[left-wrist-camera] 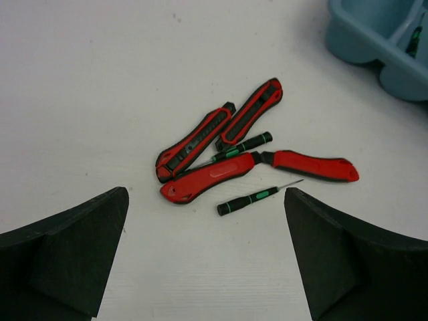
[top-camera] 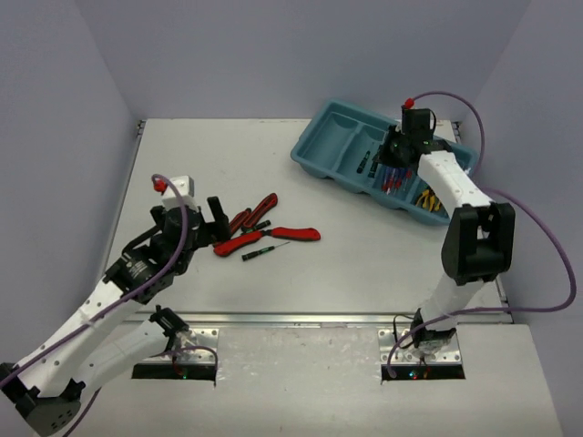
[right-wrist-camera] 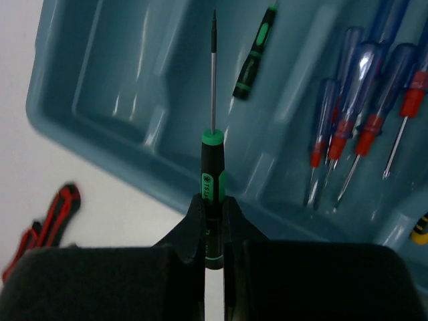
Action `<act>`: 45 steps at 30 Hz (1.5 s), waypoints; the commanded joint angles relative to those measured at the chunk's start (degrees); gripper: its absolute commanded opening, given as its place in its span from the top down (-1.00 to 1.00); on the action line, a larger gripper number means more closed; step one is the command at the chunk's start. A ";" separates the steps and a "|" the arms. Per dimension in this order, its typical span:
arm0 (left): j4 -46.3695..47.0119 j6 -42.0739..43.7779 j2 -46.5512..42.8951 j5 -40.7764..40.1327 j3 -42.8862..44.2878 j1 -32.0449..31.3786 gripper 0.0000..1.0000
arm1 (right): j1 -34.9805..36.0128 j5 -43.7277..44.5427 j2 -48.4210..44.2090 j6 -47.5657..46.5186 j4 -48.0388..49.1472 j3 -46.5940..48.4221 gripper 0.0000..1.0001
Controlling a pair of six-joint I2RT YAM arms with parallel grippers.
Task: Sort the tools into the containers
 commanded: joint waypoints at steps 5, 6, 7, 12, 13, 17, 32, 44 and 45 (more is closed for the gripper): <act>3.36 2.61 5.08 4.58 -0.30 0.68 -1.00 | -3.04 -0.61 22.84 12.32 -13.03 30.96 0.28; 3.63 3.04 5.71 5.44 -0.46 0.68 -1.00 | -3.09 -1.14 25.57 11.62 -15.28 34.08 0.17; 4.00 3.58 6.79 6.77 -0.51 0.68 -1.00 | -3.12 -1.61 27.13 11.06 -16.61 37.33 -0.03; 4.04 4.01 12.54 11.44 1.59 0.68 -1.00 | -2.54 -3.75 21.04 8.27 -13.90 32.20 -0.62; 1.97 0.89 14.80 10.48 2.60 0.68 -1.00 | -1.86 -3.99 17.29 6.20 -12.59 29.35 -0.63; -4.10 -16.51 22.75 6.34 6.97 0.68 -1.00 | 0.12 -4.24 3.11 -0.24 -8.31 16.84 -0.72; 3.56 -13.07 53.06 10.91 16.41 -7.84 -0.99 | 0.39 -18.37 -22.20 -4.48 2.06 -17.23 -0.87; 11.20 15.57 55.27 18.50 11.64 -11.55 -0.93 | 0.66 -22.57 -22.45 -4.90 3.77 -18.29 -0.86; 11.53 17.14 54.90 20.36 11.31 -10.99 -0.94 | 0.66 -22.64 -22.59 -4.91 4.18 -18.66 -0.86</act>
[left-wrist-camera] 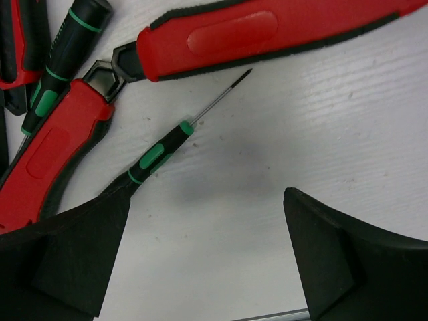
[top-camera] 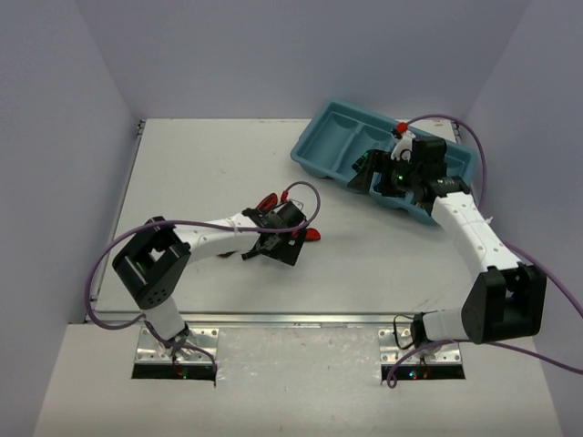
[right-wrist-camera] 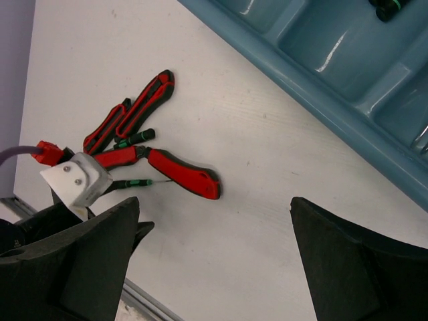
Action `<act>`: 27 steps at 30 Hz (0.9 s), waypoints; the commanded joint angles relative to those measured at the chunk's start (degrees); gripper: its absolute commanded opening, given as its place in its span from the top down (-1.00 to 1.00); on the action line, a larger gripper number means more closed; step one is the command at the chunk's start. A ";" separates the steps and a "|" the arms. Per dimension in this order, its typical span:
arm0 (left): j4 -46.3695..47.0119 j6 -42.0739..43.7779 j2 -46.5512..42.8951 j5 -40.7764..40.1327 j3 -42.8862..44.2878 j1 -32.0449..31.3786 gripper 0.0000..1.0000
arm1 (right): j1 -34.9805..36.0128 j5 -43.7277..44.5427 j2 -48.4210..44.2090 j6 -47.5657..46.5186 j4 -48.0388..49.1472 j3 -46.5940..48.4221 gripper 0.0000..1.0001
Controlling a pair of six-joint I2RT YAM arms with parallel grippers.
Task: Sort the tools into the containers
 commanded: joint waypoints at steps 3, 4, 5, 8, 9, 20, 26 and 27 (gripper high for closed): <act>5.51 14.26 -3.57 11.05 -2.07 2.54 -0.94 | 0.18 -2.05 -2.22 -1.07 4.09 -1.43 -0.86; 5.43 14.71 -2.86 11.14 -1.72 3.24 -0.94 | 0.18 -2.22 -2.22 -1.16 4.26 -1.43 -0.86; 5.76 15.76 -1.47 14.01 -1.56 3.91 -0.93 | 0.18 -2.33 -2.33 -1.32 4.21 -1.43 -0.86; 5.44 16.91 2.09 16.09 -1.34 4.84 -0.92 | 0.18 -2.22 -2.86 -1.68 4.21 -1.73 -0.86; 5.23 16.59 3.42 15.82 -1.28 5.13 -0.92 | 0.18 -2.22 -3.18 -1.71 4.40 -1.86 -0.86; 6.37 12.25 7.14 15.15 -2.36 6.60 -0.09 | 0.55 -3.12 -4.31 -2.23 5.77 -2.76 -0.86; 7.35 9.20 4.79 14.87 -7.21 5.27 0.27 | 0.62 -4.05 -4.59 -1.95 6.36 -3.09 -0.86; 7.36 8.88 4.81 15.31 -7.42 5.02 0.37 | 0.66 -4.15 -4.72 -1.86 6.58 -3.22 -0.86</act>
